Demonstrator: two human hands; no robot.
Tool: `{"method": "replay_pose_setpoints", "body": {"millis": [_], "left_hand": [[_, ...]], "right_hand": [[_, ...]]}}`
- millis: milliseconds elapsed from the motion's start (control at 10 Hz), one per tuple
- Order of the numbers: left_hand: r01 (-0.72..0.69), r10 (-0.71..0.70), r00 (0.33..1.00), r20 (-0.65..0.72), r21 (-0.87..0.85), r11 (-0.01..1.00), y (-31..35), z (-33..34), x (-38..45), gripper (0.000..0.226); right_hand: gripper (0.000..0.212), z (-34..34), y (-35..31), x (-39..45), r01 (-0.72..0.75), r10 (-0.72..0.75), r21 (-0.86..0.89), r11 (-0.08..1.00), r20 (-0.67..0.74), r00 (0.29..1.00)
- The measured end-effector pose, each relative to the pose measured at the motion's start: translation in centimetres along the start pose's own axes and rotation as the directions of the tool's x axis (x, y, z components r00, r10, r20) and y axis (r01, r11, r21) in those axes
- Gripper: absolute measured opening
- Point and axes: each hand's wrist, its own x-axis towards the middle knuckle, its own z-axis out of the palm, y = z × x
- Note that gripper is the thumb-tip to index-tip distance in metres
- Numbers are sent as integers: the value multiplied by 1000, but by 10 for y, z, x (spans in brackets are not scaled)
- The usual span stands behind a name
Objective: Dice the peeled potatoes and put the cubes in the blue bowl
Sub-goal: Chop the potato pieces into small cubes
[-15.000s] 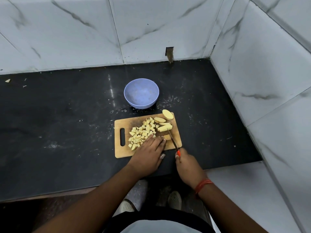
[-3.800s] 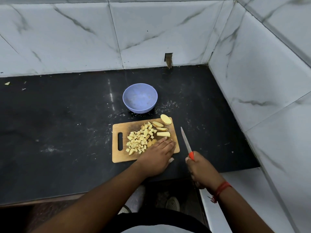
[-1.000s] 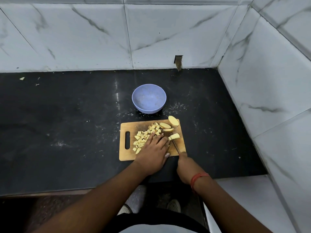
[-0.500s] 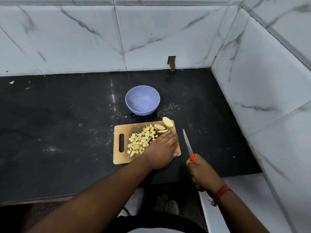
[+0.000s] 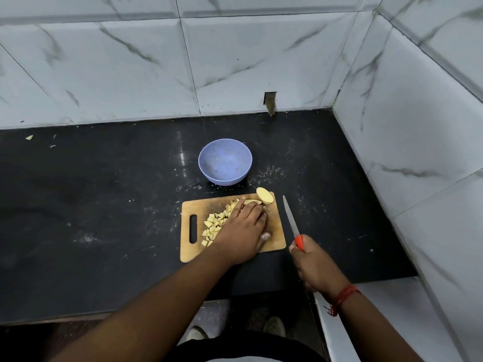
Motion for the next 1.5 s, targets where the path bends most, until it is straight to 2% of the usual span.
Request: {"method": "replay_pose_setpoints", "body": {"millis": [100,200,400,500,700,900,1100,1500], "left_hand": [[39,-39,999,5,10,999,0,-2,7,64],[90,-89,994,68,-8,996,-1,-5,13,69],[-34,38,998,60,-53,998,1,-1,15,66],[-3,7,999,34,-115,993,1,3,8,65],[-16,11,999,-46,-116,993,-3,11,-10,61],[8,-16,999,-51,-153,988,-3,13,-10,60],[1,-12,998,-65,-166,986,-4,17,-12,57],[20,-37,994,-103,-161,987,2,22,-12,58]], "right_hand": [[22,1,-2,-1,7,-7,19,1000,-4,1000],[22,0,1,-4,9,-9,0,1000,0,1000],[22,-2,6,-6,-19,19,1,1000,-13,1000],[21,-2,7,-5,-28,27,-85,996,-19,999],[18,11,-9,-1,-12,-1,-423,906,-30,1000],[3,28,-18,15,-43,25,-578,815,-39,999],[35,30,-24,28,-53,80,-596,801,18,997],[45,38,-30,45,-37,74,-706,707,22,997]]}}
